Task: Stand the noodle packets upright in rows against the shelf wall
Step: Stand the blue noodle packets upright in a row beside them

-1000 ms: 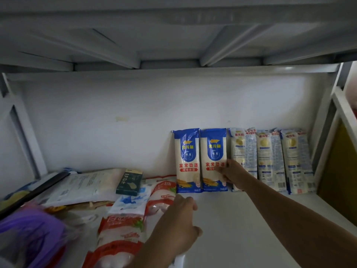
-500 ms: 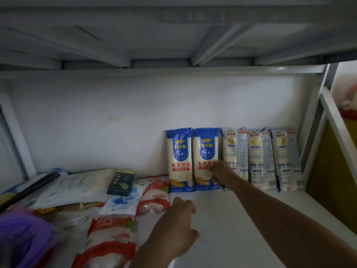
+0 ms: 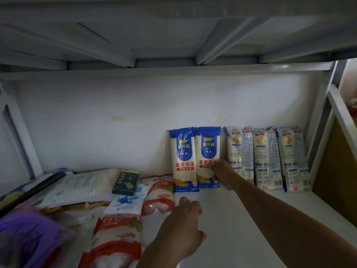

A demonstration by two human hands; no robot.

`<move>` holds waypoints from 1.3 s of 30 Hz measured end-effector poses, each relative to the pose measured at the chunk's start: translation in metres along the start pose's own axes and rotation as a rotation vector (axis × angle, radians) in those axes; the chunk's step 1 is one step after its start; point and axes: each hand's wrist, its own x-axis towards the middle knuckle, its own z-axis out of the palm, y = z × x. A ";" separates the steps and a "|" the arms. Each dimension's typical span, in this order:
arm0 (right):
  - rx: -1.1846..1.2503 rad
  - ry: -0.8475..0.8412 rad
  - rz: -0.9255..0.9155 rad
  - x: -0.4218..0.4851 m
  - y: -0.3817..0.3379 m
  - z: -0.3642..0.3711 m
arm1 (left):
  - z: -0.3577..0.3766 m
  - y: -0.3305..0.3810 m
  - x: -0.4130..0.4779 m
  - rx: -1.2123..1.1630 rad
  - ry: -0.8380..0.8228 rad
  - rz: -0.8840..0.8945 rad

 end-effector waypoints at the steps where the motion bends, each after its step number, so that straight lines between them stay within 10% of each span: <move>1: -0.019 -0.012 -0.005 0.000 -0.001 0.000 | 0.000 0.000 0.001 0.002 -0.006 0.000; 17: -0.505 0.074 -0.182 -0.031 -0.005 -0.036 | 0.007 -0.001 -0.001 0.061 -0.033 0.005; 23: -0.313 0.354 -0.121 -0.036 0.013 -0.087 | 0.011 0.003 -0.002 0.069 -0.061 -0.006; 39: -0.231 0.414 -0.007 -0.028 0.028 -0.082 | 0.020 -0.004 0.016 0.183 -0.107 0.003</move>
